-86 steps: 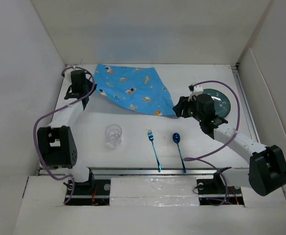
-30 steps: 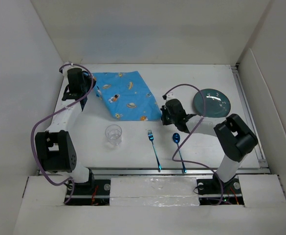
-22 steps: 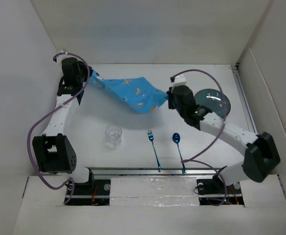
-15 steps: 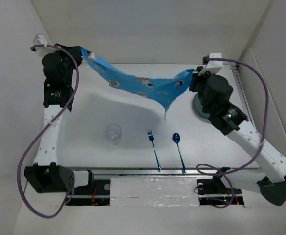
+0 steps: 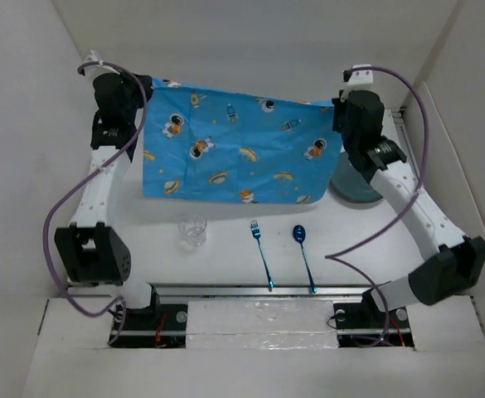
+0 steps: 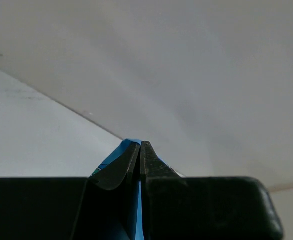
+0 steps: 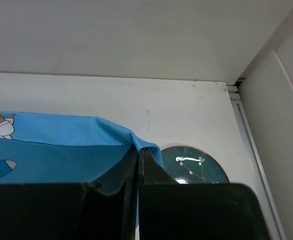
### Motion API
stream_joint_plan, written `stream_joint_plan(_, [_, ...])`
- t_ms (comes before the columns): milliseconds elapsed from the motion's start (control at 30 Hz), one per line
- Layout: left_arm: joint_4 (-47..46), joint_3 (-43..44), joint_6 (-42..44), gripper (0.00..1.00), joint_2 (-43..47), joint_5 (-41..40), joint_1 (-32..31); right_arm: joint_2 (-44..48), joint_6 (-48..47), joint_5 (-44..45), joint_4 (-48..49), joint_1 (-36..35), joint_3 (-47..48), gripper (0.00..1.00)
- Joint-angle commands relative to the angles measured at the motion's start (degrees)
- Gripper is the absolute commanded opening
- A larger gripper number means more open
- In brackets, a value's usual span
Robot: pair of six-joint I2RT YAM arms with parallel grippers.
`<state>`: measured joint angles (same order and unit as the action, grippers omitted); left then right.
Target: Set the dinner table for one person
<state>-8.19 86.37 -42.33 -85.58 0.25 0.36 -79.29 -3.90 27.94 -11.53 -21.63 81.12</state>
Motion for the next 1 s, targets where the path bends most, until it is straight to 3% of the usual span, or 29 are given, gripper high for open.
stream_joint_plan(0, [0.7, 7.8, 1.2, 0.0, -6.6, 1.5, 0.1, -5.9, -1.3, -7.6, 2.8, 4.0, 10.2, 0.0])
stream_joint_plan(167, [5.5, 23.6, 0.1, 0.0, -15.6, 6.0, 1.9, -16.6, -2.1, -10.4, -3.3, 6.9, 27.9, 0.0])
stream_joint_plan(300, [3.8, 24.2, -2.8, 0.0, -15.9, 10.7, 3.2, -16.4, -3.2, -10.4, -3.6, 6.9, 31.7, 0.0])
stream_joint_plan(433, [-3.0, 12.7, -4.5, 0.0, -12.6, 13.9, 5.1, -12.0, -1.6, -11.2, 2.5, 7.5, 18.1, 0.0])
stream_joint_plan(567, [-8.1, -4.9, -4.8, 0.0, -10.3, 14.5, 5.1, -9.2, 3.0, -14.6, 9.6, 8.1, -1.9, 0.0])
stream_joint_plan(667, [-11.0, -13.5, -4.3, 0.0, -10.4, 14.0, 5.1, -9.7, 6.2, -15.7, 13.8, 8.6, -10.1, 0.0])
stream_joint_plan(867, [-13.9, -24.8, -3.6, 0.0, -11.1, 12.8, 5.1, -13.3, 8.1, -19.0, 15.0, 9.1, -16.4, 0.0])
stream_joint_plan(967, [-12.6, -26.3, -3.0, 0.0, -11.9, 11.9, 5.1, -14.8, 9.5, -19.9, 14.3, 9.7, -17.7, 0.0])
